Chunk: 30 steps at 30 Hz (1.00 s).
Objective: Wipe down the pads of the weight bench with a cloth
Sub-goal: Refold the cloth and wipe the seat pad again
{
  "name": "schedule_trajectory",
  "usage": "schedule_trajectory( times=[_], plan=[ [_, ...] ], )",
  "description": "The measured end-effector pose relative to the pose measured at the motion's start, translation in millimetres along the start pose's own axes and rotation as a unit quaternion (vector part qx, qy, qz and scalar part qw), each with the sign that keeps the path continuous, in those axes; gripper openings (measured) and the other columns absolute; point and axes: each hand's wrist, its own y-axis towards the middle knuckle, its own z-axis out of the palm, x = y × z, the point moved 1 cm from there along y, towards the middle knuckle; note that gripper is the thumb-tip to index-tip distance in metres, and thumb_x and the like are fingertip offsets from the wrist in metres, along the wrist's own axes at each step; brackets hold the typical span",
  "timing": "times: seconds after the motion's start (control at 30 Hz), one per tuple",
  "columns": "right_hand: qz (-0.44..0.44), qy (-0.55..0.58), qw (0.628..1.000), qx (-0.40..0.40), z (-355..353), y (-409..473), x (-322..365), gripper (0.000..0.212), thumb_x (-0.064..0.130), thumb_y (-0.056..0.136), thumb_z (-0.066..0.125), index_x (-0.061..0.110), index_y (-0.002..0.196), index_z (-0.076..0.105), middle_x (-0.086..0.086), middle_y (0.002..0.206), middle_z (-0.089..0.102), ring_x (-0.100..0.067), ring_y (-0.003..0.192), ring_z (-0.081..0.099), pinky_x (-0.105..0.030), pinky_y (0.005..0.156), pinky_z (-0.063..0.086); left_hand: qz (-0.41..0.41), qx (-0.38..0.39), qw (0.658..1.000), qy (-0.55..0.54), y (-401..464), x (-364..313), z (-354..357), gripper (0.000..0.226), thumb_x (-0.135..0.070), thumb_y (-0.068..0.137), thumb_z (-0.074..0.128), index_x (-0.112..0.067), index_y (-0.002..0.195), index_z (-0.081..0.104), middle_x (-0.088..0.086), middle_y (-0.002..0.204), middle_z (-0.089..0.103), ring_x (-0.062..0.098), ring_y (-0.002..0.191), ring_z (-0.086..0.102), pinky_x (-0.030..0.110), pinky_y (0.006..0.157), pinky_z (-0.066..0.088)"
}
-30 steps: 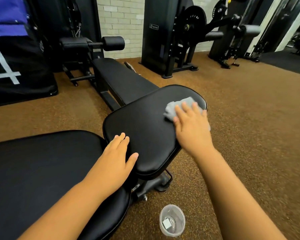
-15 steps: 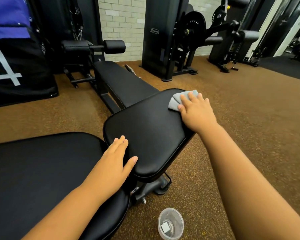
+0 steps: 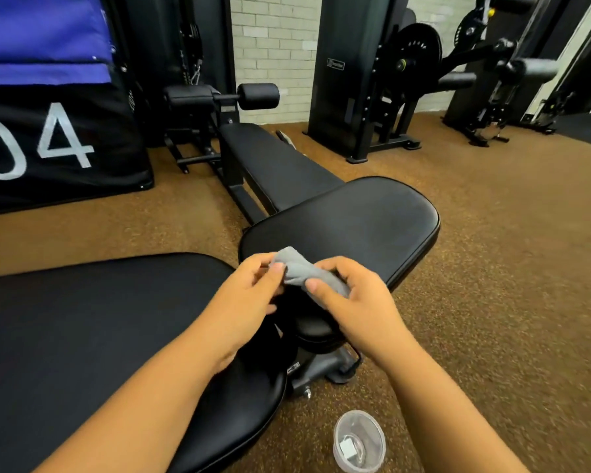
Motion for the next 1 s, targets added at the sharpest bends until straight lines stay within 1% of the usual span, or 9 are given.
schedule_trajectory(
  times=[0.1,0.23,0.33,0.4,0.5,0.67,0.8,0.87,1.0],
  plan=[
    [0.047,0.230,0.972,0.003,-4,0,7,0.022,0.042,0.075,0.074,0.025,0.087,0.067,-0.003,0.089,0.068,-0.016,0.081,0.061,-0.039,0.075,0.049,0.016,0.031,0.996,-0.083,-5,-14,8,0.017,-0.030,0.099,0.052,-0.031,0.112,0.062,-0.008,0.110,0.070,0.007,0.104,0.066,0.030,0.084,0.054],
    [0.085,0.380,0.920,0.049,-8,-3,16,0.053,0.055,0.079,0.068,0.005,0.097,0.063,-0.018,0.095,0.065,-0.027,0.088,0.060,-0.042,0.081,0.049,0.065,-0.017,0.989,-0.135,-5,-24,7,0.022,-0.006,0.096,0.056,-0.017,0.114,0.061,0.004,0.103,0.072,0.013,0.096,0.068,0.026,0.080,0.055],
    [0.065,0.344,0.936,0.039,-13,-3,22,0.040,0.048,0.074,0.072,0.014,0.094,0.067,-0.011,0.094,0.070,-0.022,0.089,0.064,-0.042,0.084,0.050,0.094,-0.001,0.987,-0.130,-8,-30,6,0.028,-0.001,0.091,0.061,-0.017,0.114,0.060,0.001,0.099,0.073,0.010,0.089,0.068,0.022,0.074,0.052],
    [0.049,0.295,0.954,0.024,-15,-2,26,0.022,0.030,0.079,0.076,0.014,0.092,0.068,-0.014,0.095,0.072,-0.023,0.087,0.066,-0.045,0.084,0.051,0.111,0.010,0.987,-0.116,-11,-35,5,0.030,0.001,0.090,0.062,-0.021,0.110,0.062,0.001,0.099,0.073,0.011,0.086,0.069,0.021,0.070,0.052],
    [0.039,0.270,0.962,-0.004,-20,1,31,0.008,0.014,0.084,0.072,0.011,0.089,0.067,-0.018,0.093,0.071,-0.024,0.084,0.067,-0.048,0.084,0.052,0.147,0.012,0.988,-0.050,-13,-41,3,0.030,-0.003,0.091,0.061,-0.028,0.107,0.065,-0.002,0.102,0.071,0.016,0.092,0.068,0.029,0.079,0.055],
    [-0.020,0.242,0.970,-0.033,-28,1,39,0.015,0.016,0.081,0.074,0.017,0.078,0.060,-0.003,0.089,0.071,-0.020,0.085,0.068,-0.044,0.079,0.054,0.176,0.002,0.982,0.065,-15,-48,0,0.016,-0.029,0.089,0.067,-0.035,0.104,0.068,-0.008,0.113,0.065,0.007,0.101,0.065,0.029,0.089,0.051],
    [-0.060,0.199,0.977,-0.048,-33,5,45,0.023,0.018,0.079,0.074,0.018,0.074,0.051,-0.006,0.082,0.066,-0.018,0.079,0.063,-0.044,0.071,0.050,0.228,-0.046,0.960,0.154,-15,-57,-4,0.018,-0.024,0.088,0.069,-0.042,0.088,0.069,-0.015,0.107,0.063,0.002,0.097,0.062,0.023,0.082,0.046],
    [-0.070,0.174,0.981,-0.050,-36,7,46,0.025,0.021,0.076,0.076,0.019,0.081,0.052,-0.015,0.078,0.060,-0.021,0.073,0.055,-0.049,0.067,0.049,0.248,-0.059,0.953,0.162,-14,-64,-8,0.023,-0.022,0.088,0.068,-0.044,0.088,0.070,-0.017,0.106,0.062,0.003,0.096,0.061,0.023,0.086,0.048],
    [-0.078,0.105,0.991,-0.023,-44,10,49,0.032,0.027,0.075,0.082,0.029,0.097,0.059,-0.002,0.077,0.063,-0.022,0.069,0.056,-0.041,0.065,0.050,0.275,-0.088,0.939,0.186,-15,-80,-15,0.020,-0.022,0.090,0.067,-0.042,0.094,0.071,-0.018,0.110,0.061,-0.008,0.098,0.057,0.003,0.082,0.041]
  ],
)
